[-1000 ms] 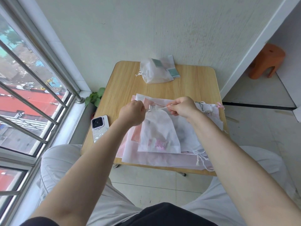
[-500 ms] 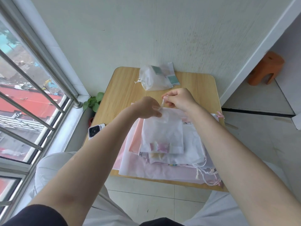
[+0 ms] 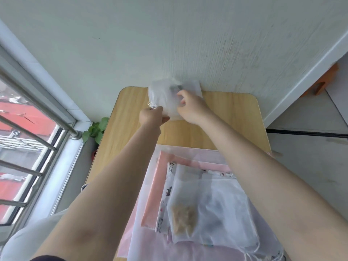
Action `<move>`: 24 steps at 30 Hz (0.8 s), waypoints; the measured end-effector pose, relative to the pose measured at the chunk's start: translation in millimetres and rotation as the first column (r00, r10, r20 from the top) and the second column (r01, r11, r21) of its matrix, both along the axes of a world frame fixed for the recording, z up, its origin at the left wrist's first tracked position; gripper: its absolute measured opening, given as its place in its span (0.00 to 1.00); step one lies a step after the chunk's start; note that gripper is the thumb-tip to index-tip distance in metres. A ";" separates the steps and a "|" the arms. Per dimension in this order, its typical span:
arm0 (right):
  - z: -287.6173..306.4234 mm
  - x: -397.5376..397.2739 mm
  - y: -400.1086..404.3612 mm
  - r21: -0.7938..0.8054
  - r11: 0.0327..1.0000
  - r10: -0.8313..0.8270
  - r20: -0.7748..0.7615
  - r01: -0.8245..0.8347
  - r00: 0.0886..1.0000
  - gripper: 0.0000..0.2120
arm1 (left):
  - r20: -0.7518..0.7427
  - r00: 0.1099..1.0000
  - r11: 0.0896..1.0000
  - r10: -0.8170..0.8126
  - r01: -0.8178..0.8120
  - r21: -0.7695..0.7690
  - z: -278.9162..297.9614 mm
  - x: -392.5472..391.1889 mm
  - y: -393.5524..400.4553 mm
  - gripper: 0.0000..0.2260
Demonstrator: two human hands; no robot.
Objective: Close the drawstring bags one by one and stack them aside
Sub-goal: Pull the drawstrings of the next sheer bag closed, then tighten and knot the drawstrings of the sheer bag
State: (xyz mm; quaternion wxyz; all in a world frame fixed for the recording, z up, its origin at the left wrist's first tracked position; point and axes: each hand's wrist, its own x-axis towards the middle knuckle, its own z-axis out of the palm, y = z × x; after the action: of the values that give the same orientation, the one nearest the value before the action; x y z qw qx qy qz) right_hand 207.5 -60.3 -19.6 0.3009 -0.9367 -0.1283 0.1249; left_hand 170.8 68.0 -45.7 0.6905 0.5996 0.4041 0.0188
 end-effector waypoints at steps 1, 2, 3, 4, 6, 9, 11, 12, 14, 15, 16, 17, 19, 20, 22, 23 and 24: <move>-7.2 -1.3 1.5 -0.015 1.000 0.018 -0.037 -0.019 0.999 0.22 | -0.002 1.000 0.999 -0.021 0.021 -0.026 -2.9 0.7 0.4 0.04; -14.6 -2.8 2.2 -0.030 0.999 0.035 -0.060 -0.037 0.998 0.22 | 0.010 1.000 0.998 -0.030 0.030 -0.049 -5.3 -0.4 1.2 0.03; -18.6 -3.8 1.2 -0.045 0.998 0.042 -0.078 -0.045 0.996 0.22 | 0.026 0.999 0.997 -0.036 0.038 -0.070 -6.9 -0.6 2.1 0.03; -21.4 -7.3 0.1 -0.048 0.998 0.043 -0.092 -0.048 0.995 0.21 | 0.036 0.999 0.996 -0.036 0.039 -0.077 -7.1 -4.7 3.7 0.02; -19.8 -11.2 -3.3 -0.036 0.999 0.032 -0.096 -0.036 0.995 0.17 | 0.003 0.998 0.998 -0.059 0.059 0.015 -8.1 -8.8 4.6 0.11; -5.1 -31.7 -15.4 -0.032 0.999 0.035 -0.089 -0.038 0.995 0.07 | -0.030 0.995 0.928 -0.094 0.099 0.359 7.9 -34.6 -4.7 0.14; 6.2 -51.2 -29.1 -0.045 0.998 0.038 -0.168 -0.046 0.985 0.10 | -0.043 0.956 0.849 -0.291 0.279 0.448 22.3 -57.6 -19.5 0.04; 9.9 -60.8 -37.0 -0.092 0.993 0.056 -0.224 -0.079 0.973 0.11 | -0.086 0.897 0.780 -0.434 0.422 0.462 27.8 -68.8 -28.3 0.05; 13.9 -81.8 -55.6 -0.259 0.942 0.116 -0.341 -0.212 0.933 0.11 | -0.256 0.638 0.477 -0.727 0.736 0.480 33.9 -93.5 -48.9 0.08; 15.2 -90.5 -63.5 -0.347 0.894 0.135 -0.393 -0.283 0.910 0.10 | -0.376 0.477 0.259 -0.795 0.827 0.499 31.8 -102.7 -58.9 0.11; 15.7 -101.7 -73.2 -0.414 0.849 0.138 -0.426 -0.328 0.894 0.10 | -0.492 0.353 0.059 -0.796 0.854 0.516 28.7 -114.2 -70.3 0.13; 16.0 -107.5 -78.2 -0.469 0.808 0.137 -0.440 -0.357 0.887 0.11 | -0.561 0.290 -0.060 -0.776 0.850 0.524 21.9 -120.1 -76.7 0.13; 14.5 -123.3 -92.6 -0.568 0.738 0.134 -0.404 -0.363 0.905 0.13 | -0.597 0.273 -0.119 -0.755 0.837 0.533 6.8 -134.3 -91.3 0.15; 13.4 -128.9 -98.2 -0.609 0.709 0.131 -0.380 -0.354 0.916 0.13 | -0.604 0.290 -0.117 -0.742 0.831 0.543 -0.4 -138.9 -95.8 0.17; 12.7 -137.8 -109.3 -0.645 0.690 0.119 -0.347 -0.328 0.930 0.12 | -0.616 0.327 -0.121 -0.716 0.812 0.571 -9.7 -145.5 -103.8 0.13; 13.8 -141.8 -114.7 -0.651 0.689 0.116 -0.335 -0.318 0.935 0.11 | -0.631 0.346 -0.134 -0.694 0.799 0.586 -11.0 -148.6 -108.1 0.07; 14.0 -143.4 -118.7 -0.651 0.694 0.114 -0.321 -0.306 0.940 0.10 | -0.643 0.376 -0.139 -0.667 0.786 0.603 -10.8 -150.3 -110.1 0.03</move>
State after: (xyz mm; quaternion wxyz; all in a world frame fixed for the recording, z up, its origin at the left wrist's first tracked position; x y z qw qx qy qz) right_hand 64.1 -179.0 -5.7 -0.0736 -0.9352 -0.1397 0.3169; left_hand 20.5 -42.1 -56.6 0.1322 0.9701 -0.0385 -0.2000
